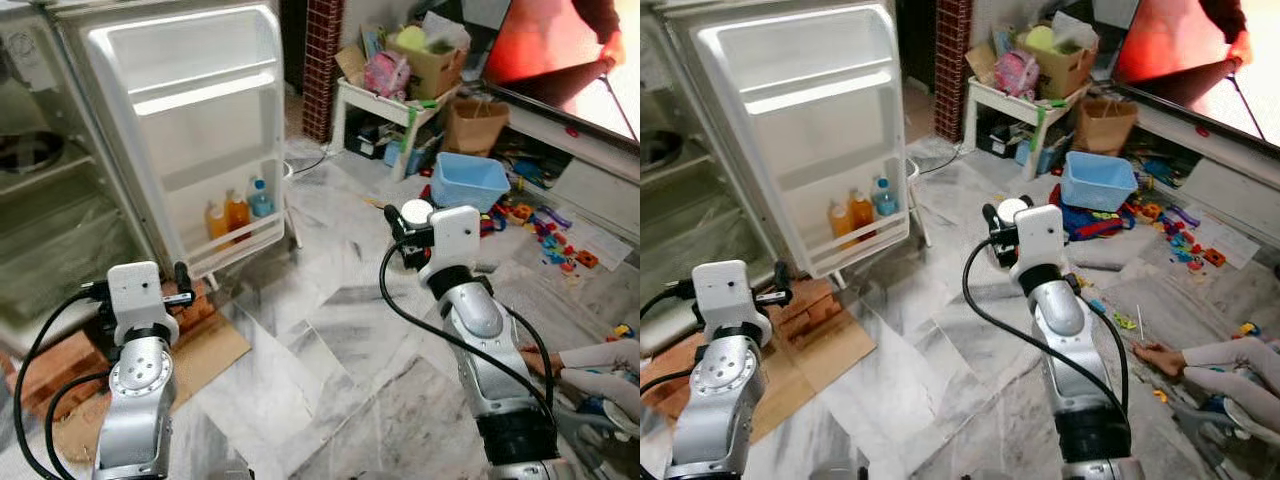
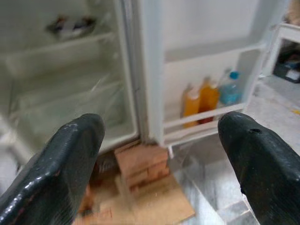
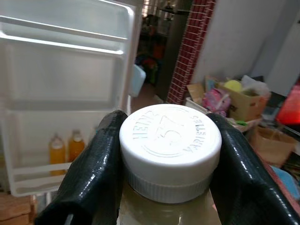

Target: Restocking fridge

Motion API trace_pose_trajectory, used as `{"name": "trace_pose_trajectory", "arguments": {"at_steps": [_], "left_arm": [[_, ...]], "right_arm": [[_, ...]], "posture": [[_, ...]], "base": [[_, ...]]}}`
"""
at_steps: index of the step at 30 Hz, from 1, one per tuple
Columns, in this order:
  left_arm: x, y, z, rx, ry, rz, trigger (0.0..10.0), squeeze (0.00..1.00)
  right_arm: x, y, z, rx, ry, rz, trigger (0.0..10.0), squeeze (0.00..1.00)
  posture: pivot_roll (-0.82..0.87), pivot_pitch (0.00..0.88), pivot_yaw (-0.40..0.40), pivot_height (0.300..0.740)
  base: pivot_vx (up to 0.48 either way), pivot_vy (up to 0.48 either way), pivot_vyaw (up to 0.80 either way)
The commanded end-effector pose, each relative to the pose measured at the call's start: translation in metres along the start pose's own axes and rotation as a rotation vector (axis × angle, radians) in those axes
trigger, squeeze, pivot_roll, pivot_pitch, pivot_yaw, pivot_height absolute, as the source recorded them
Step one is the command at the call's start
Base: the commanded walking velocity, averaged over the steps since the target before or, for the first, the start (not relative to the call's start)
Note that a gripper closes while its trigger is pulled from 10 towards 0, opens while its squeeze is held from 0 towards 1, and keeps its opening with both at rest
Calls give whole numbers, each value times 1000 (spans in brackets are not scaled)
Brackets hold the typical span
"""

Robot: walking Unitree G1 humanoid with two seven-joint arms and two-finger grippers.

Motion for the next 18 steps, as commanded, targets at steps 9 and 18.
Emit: {"name": "trace_pose_trajectory", "arguments": {"at_steps": [9, 18], "left_arm": [[-1, -5, 1, 18, -42, -32, 10000, 0], [-1, 2, 2, 2, -50, -36, 10000, 0]], "right_arm": [[21, -7, 13, 26, 89, 20, 10000, 0], [24, -6, 17, 32, 99, 21, 10000, 0]], "posture": [[71, 0, -54, 740], [69, 0, -53, 740]], "base": [[462, 0, 800], [480, 0, 267]]}}
Point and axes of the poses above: a point about 5 cm out from each wrist's last joint towards the gripper, its own z axis pointing out of the wrist towards the gripper, its own x axis along the axis of the wrist's last joint, y = z × x, the point moved 3 cm from there along z, pointing out of the wrist towards the gripper, and after that the axes turned 6 degrees about -z, right-handed, at the moved point
